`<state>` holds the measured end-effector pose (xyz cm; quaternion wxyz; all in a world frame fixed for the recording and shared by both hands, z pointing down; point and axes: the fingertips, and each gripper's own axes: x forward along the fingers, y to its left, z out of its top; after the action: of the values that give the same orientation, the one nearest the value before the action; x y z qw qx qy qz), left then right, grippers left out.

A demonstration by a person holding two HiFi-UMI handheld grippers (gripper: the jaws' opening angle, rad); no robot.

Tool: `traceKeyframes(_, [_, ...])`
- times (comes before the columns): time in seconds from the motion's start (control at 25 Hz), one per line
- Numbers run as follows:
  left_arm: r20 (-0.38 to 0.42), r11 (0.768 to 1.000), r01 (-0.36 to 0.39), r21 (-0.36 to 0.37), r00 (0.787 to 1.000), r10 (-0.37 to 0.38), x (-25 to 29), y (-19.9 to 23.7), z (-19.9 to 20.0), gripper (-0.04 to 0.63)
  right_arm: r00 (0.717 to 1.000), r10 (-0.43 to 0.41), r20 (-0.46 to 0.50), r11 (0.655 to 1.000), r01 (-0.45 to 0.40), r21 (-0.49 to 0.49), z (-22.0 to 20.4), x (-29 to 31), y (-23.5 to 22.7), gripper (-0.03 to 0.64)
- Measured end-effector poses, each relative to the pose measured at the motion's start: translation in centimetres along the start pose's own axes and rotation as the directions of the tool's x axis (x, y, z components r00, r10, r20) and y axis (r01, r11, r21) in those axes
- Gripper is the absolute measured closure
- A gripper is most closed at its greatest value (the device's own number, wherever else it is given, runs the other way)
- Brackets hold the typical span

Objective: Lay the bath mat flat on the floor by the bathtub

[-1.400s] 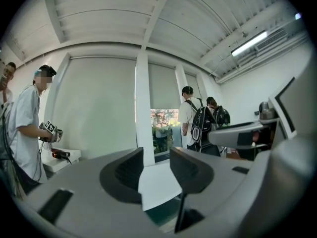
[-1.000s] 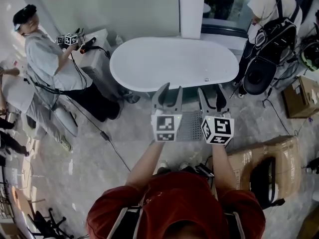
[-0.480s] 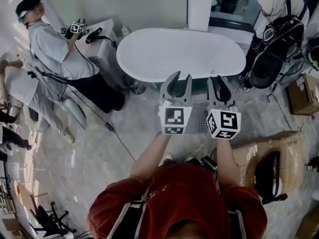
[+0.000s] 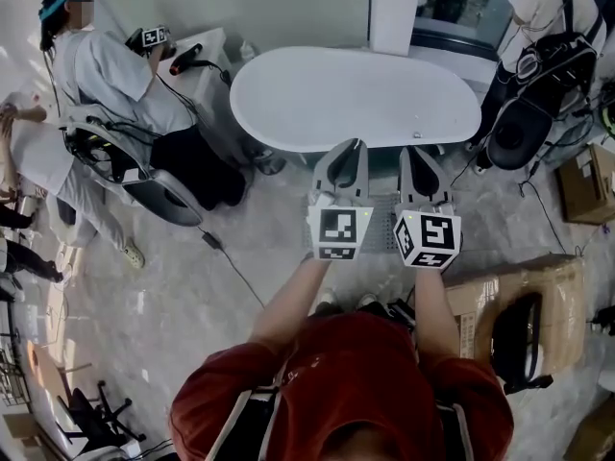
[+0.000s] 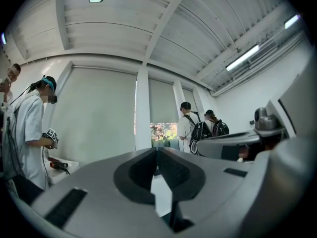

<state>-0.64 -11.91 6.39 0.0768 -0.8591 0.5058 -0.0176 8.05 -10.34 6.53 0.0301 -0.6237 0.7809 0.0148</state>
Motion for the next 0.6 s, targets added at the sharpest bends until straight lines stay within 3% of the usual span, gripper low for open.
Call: traceKeyframes(0.6, [0.009, 1.0, 0.014, 0.002, 1.0, -0.014, -0.58, 0.16, 0.25, 0.583, 1.0, -0.003, -0.002, 1.0, 0.003, -0.026, -0.13, 0.38, 0.85, 0.607])
